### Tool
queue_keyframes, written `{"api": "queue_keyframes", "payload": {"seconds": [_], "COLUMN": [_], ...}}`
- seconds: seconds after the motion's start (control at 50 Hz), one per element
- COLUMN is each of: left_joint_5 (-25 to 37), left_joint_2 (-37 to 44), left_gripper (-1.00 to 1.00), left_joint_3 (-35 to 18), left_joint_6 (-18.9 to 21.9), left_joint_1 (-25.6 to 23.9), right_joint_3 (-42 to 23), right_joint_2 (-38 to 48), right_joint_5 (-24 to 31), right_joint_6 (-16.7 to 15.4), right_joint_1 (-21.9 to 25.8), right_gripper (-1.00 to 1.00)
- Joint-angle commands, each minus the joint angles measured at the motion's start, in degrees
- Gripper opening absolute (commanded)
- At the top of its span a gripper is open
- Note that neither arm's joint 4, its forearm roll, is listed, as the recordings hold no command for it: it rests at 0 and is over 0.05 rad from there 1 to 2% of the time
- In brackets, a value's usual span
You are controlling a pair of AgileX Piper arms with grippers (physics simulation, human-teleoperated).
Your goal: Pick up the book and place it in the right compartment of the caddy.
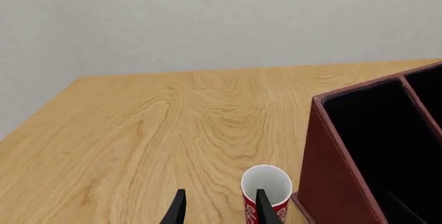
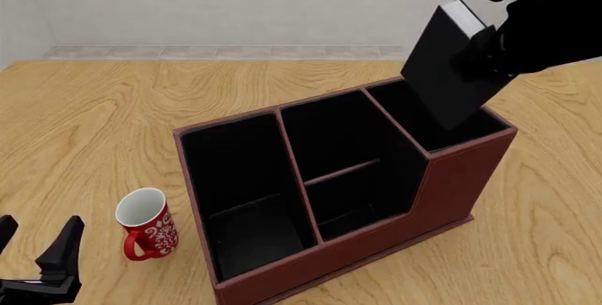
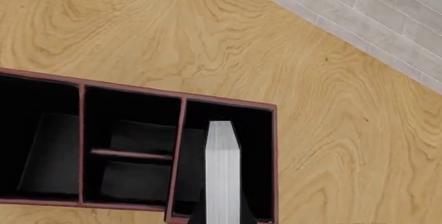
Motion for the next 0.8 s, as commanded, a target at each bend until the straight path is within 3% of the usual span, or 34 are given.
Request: {"api": "queue_keyframes", "payload": {"seconds": [0.02,0.8], "left_joint_5": [0.6,1.8], "left_joint_2": [-0.5,-0.3], "left_gripper": [1.0,1.0], "left_joint_3": [0.0,0.0], "left_joint_6": [0.1,0.5], "left_joint_1": [0.2,-0.2], "right_joint_3": [1.9,6.2], "right_joint_2": [0.1,3.0], "right_joint_5": [-2.4,-7.5], "right_joint_6": [1.4,2.8], "right_joint_1": [-0.6,-1.1], "right_gripper": [-1.0,-1.0]}}
